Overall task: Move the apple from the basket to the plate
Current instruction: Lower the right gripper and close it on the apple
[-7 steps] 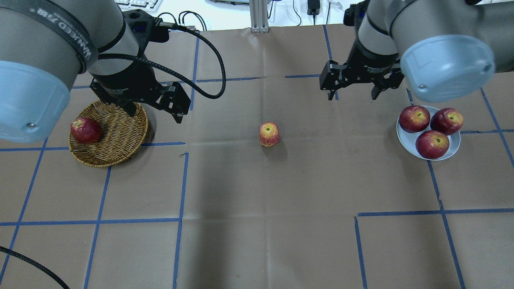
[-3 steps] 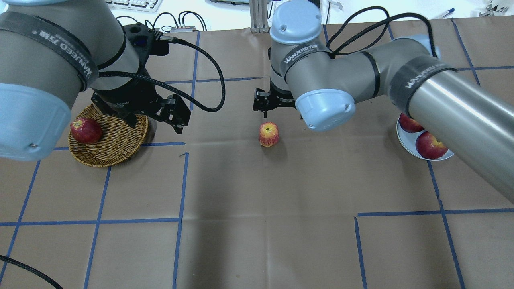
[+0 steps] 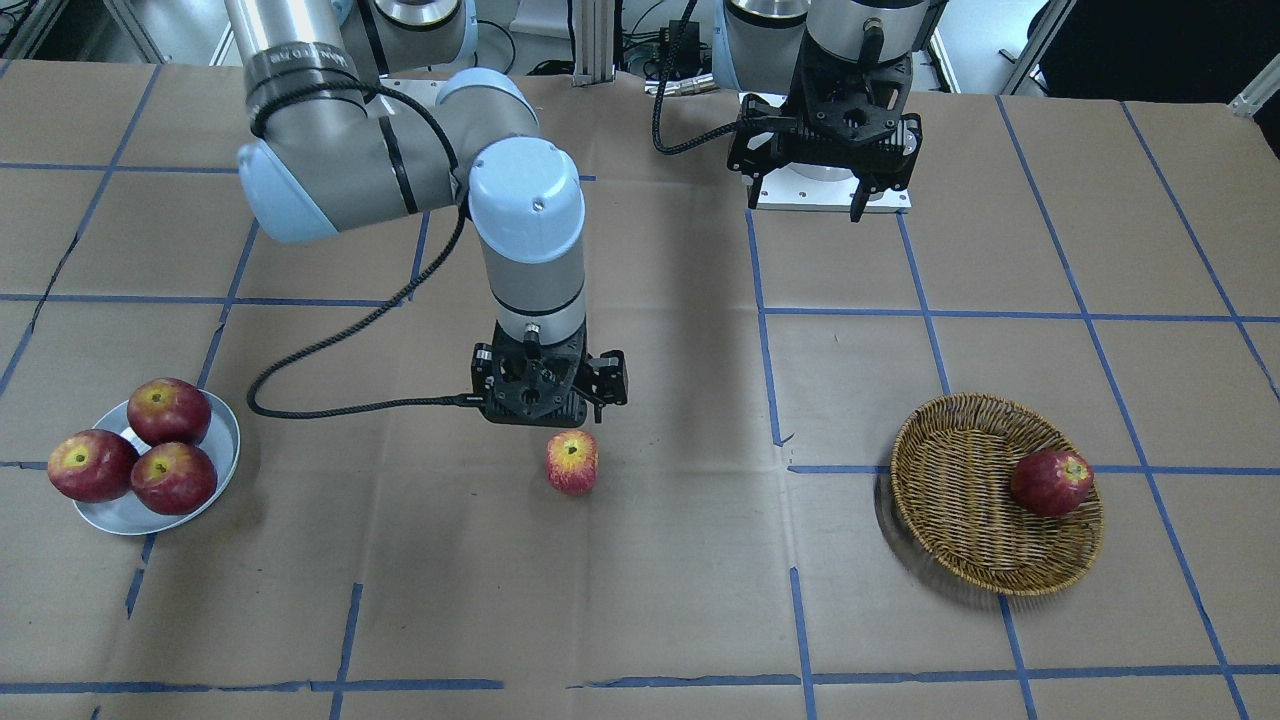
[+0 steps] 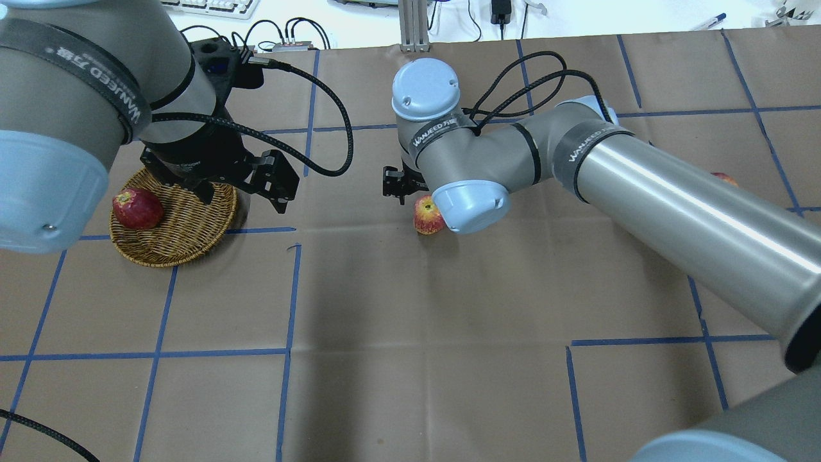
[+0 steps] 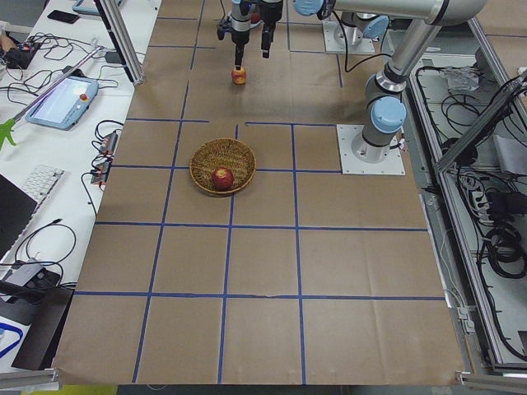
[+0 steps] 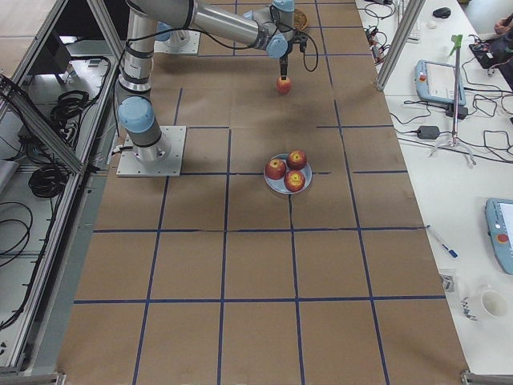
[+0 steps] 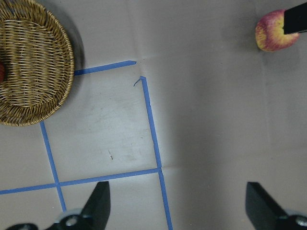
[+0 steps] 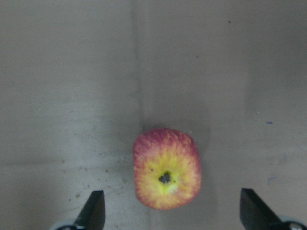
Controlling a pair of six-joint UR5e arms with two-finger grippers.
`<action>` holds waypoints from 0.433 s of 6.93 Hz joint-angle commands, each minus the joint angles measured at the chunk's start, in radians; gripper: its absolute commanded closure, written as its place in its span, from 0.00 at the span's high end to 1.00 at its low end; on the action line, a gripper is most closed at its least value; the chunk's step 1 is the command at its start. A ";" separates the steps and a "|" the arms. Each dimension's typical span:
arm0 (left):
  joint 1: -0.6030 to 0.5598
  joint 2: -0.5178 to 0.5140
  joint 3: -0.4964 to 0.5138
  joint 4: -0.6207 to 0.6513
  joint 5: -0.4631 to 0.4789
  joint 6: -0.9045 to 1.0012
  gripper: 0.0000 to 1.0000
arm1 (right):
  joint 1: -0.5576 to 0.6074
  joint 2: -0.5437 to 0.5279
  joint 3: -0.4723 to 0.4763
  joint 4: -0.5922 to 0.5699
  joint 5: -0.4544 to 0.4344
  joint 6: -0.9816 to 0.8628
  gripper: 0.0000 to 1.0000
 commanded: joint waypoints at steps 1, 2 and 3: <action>0.005 0.000 0.001 -0.002 0.000 0.003 0.99 | 0.009 0.079 0.002 -0.080 -0.017 -0.012 1.00; 0.007 -0.002 -0.001 -0.002 0.001 0.005 0.99 | 0.002 0.085 0.003 -0.083 -0.040 -0.016 1.00; 0.008 0.000 -0.001 -0.002 0.000 0.009 0.99 | -0.001 0.087 0.003 -0.082 -0.041 -0.020 0.98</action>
